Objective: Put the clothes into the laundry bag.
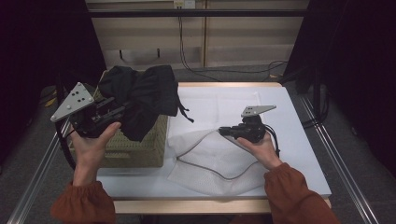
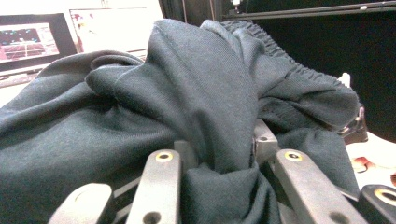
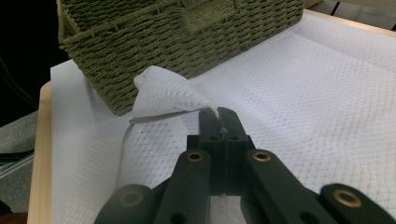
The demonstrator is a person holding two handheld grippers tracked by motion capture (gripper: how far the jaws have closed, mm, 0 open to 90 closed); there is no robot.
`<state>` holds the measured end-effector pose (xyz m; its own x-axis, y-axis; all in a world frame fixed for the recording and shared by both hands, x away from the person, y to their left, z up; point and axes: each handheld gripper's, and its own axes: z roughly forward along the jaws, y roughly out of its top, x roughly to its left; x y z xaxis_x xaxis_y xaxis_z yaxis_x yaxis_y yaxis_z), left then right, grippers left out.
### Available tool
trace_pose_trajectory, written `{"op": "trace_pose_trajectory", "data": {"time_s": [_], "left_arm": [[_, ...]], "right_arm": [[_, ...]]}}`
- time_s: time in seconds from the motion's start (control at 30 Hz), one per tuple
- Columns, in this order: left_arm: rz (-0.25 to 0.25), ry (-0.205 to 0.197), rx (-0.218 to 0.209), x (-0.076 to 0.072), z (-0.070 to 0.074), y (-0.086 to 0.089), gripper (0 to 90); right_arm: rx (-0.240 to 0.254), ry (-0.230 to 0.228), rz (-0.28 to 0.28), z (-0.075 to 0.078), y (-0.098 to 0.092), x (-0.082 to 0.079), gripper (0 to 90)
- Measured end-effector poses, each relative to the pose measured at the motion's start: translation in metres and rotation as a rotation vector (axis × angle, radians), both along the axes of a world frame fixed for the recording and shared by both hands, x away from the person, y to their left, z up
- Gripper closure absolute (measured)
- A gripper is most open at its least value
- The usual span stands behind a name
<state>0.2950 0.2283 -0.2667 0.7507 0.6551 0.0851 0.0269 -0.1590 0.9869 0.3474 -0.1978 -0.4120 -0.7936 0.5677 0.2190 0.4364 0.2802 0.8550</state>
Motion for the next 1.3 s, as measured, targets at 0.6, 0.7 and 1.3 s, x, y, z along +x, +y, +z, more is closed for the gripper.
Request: {"op": "trace_pose_trajectory", "data": {"time_s": [0.6, 0.7, 1.3], "left_arm": [[-0.115, 0.014, 0.007, -0.008, 0.002, -0.037, 71.4], [-0.131, 0.017, 0.013, -0.011, 0.001, -0.044, 71.4], [-0.226, 0.075, 0.104, -0.023, -0.018, -0.078, 71.3]], "right_arm": [[0.000, 0.001, -0.002, 0.000, -0.001, 0.001, 90.0], [0.000, -0.005, -0.006, 0.001, -0.001, 0.001, 90.0], [0.007, 0.006, -0.003, 0.000, -0.001, 0.003, 90.0]]}}
